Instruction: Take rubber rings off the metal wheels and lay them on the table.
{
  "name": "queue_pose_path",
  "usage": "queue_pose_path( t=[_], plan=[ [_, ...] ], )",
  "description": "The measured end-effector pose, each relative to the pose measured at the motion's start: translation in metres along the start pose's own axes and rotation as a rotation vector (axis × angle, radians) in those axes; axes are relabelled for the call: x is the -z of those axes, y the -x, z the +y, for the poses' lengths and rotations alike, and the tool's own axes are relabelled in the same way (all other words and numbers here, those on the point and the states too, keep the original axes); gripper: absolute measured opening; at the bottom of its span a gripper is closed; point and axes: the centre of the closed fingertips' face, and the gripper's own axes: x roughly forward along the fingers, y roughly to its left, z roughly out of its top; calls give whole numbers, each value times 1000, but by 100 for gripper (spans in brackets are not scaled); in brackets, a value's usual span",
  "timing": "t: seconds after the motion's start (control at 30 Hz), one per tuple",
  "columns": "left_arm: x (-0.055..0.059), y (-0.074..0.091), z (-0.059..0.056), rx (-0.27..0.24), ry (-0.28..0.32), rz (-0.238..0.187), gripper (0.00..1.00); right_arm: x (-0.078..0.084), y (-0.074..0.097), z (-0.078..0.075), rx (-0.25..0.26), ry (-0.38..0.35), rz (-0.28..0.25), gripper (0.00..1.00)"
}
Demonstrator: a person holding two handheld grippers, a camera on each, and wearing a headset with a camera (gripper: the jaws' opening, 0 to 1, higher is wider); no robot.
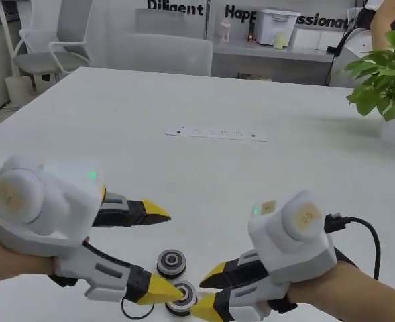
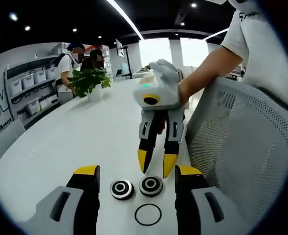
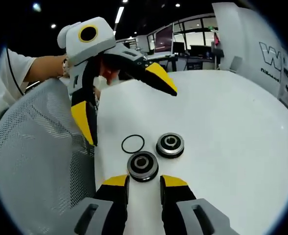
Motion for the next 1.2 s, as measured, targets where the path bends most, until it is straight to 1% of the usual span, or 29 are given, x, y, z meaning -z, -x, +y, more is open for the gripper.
queue_pose_path(
  t=[0.07, 0.13, 0.23, 0.3, 0.37, 0.47, 0.53, 0.63, 0.7, 0.8, 0.9, 1.03, 1.1, 1.17, 1.2],
  plan=[
    [5, -4, -2, 11, 26, 2, 56, 1, -1, 0, -1, 0, 4, 23],
    [10, -7, -4, 15, 27, 1, 52, 2, -1, 0, 0, 4, 8, 22],
    [15, -11, -9, 21, 40, -10, 45, 4, -3, 0, 1, 6, 15, 22],
    [22, -14, -12, 25, 47, 9, 41, 5, -4, 0, 2, 4, 17, 22],
    [27, -16, -14, 26, 45, 18, 39, 5, -5, 0, 0, 1, 18, 22],
    [35, -18, -16, 40, 65, 35, 32, 6, -7, 1, 2, 9, 25, 22],
    [38, -20, -18, 48, 71, 46, 31, 6, -7, 1, 7, 13, 24, 22],
    [38, -21, -19, 51, 70, 46, 30, 6, -7, 0, 9, 11, 19, 22],
    [37, -23, -19, 50, 86, 40, 28, 5, -7, 0, 10, 7, 16, 22],
    [37, -26, -19, 50, 88, 36, 25, 5, -8, 0, 16, 15, 17, 22],
    [40, -27, -21, 55, 96, 48, 21, 5, -8, 1, 14, 27, 18, 22],
    [40, -28, -21, 51, 96, 45, 17, 4, -9, 1, 20, 43, 20, 21],
    [41, -28, -18, 40, 105, 46, 12, 4, -10, 1, 18, 50, 20, 21],
    [42, -27, -17, 33, 109, 50, 5, 3, -10, 2, 15, 49, 19, 21],
    [43, -27, -16, 30, 110, 52, 4, 3, -10, 2, 14, 49, 18, 20]
  ],
)
